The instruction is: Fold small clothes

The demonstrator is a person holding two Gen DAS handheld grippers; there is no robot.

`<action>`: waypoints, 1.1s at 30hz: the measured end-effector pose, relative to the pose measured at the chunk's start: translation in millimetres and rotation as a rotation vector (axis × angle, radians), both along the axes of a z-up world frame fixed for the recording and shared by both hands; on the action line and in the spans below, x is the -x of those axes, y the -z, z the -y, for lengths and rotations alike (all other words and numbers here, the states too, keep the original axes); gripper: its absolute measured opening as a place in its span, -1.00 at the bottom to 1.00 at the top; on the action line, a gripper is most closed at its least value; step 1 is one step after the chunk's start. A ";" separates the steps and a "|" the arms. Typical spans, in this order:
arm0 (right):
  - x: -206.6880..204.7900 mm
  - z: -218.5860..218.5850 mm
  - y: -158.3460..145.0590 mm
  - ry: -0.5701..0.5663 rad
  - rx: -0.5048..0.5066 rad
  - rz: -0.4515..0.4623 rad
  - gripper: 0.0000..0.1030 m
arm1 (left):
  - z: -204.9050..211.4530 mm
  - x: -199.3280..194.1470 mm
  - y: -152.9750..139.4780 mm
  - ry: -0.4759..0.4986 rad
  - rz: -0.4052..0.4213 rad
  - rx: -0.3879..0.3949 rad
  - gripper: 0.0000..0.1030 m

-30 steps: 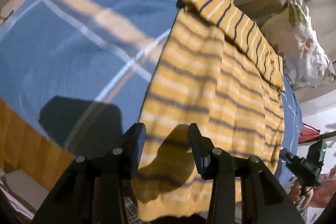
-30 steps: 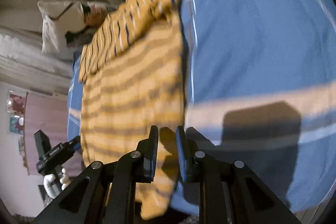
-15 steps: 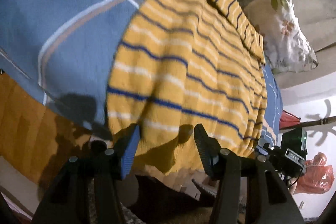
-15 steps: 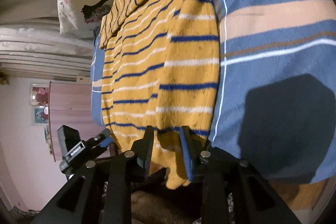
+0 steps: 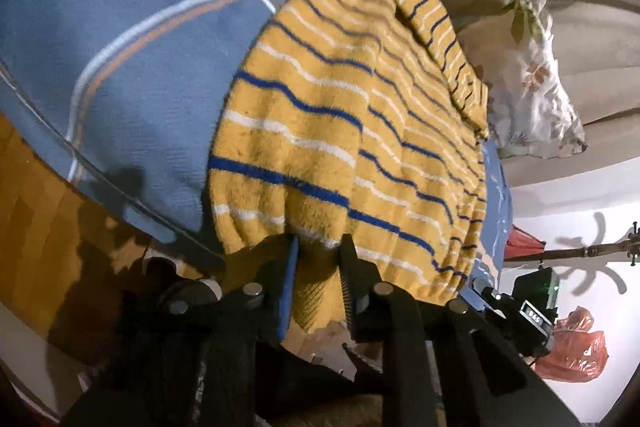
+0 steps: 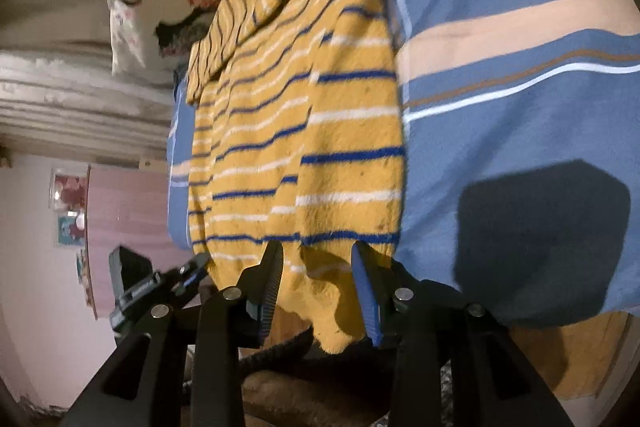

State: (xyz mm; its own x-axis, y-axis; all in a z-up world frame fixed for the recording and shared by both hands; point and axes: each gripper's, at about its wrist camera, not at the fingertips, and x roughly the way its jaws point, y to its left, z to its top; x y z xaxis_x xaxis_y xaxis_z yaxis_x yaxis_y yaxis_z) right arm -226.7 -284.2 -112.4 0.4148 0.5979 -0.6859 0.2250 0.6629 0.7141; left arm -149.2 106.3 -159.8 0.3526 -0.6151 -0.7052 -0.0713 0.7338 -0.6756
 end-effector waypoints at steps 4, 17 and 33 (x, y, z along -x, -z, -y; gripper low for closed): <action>1.2 7.5 -2.4 0.037 0.023 0.014 -0.25 | -21.2 5.8 -13.3 -0.080 0.050 -0.010 -0.53; -0.6 27.3 13.5 0.121 -0.067 -0.017 -0.09 | -8.1 -9.6 12.7 -0.015 0.005 0.063 -0.13; -10.5 -26.8 29.8 -0.083 -0.063 -0.109 -0.83 | -0.3 -5.6 17.7 0.028 -0.063 0.056 -0.81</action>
